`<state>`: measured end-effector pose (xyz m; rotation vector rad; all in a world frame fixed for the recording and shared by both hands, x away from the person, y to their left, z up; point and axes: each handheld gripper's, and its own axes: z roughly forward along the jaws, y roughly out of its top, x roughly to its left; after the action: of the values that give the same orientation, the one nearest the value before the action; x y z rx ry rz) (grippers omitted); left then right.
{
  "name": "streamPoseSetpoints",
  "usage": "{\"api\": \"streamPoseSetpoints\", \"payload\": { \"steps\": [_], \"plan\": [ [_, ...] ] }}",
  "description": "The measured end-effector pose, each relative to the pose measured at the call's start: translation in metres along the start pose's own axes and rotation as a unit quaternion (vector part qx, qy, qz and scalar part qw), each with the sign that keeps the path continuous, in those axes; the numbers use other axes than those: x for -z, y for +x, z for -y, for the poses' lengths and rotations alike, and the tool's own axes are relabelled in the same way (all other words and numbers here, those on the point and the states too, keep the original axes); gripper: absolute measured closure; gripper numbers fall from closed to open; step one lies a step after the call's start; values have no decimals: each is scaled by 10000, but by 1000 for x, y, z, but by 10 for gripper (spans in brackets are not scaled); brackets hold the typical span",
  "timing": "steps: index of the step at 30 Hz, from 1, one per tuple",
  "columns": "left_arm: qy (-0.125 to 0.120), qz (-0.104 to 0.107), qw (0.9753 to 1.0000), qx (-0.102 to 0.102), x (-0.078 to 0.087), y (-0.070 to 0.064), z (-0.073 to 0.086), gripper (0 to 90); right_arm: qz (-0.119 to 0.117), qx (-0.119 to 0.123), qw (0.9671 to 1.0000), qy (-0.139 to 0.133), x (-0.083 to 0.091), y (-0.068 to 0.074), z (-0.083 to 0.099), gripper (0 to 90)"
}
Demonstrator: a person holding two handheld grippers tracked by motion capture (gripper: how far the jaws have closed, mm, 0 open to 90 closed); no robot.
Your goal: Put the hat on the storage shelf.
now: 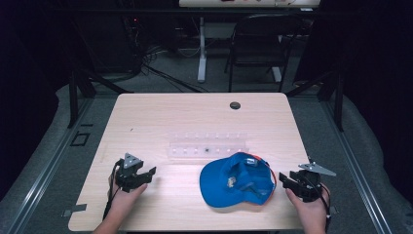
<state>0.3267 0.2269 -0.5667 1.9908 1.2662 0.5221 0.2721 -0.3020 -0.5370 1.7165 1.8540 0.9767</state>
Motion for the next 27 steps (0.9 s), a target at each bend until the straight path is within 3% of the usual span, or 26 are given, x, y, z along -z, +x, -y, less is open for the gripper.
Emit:
{"api": "streamPoseSetpoints", "payload": {
  "steps": [15, 27],
  "plan": [
    [-42, 6, 10000, 19, 0, 0, 1, 429, -155, 116, 9997, 163, -2, 5, -10, 549],
    [-43, 9, 10000, -21, 1, 1, 1, 432, -318, 265, 9984, 378, 0, 8, -28, 549]
  ]
}}
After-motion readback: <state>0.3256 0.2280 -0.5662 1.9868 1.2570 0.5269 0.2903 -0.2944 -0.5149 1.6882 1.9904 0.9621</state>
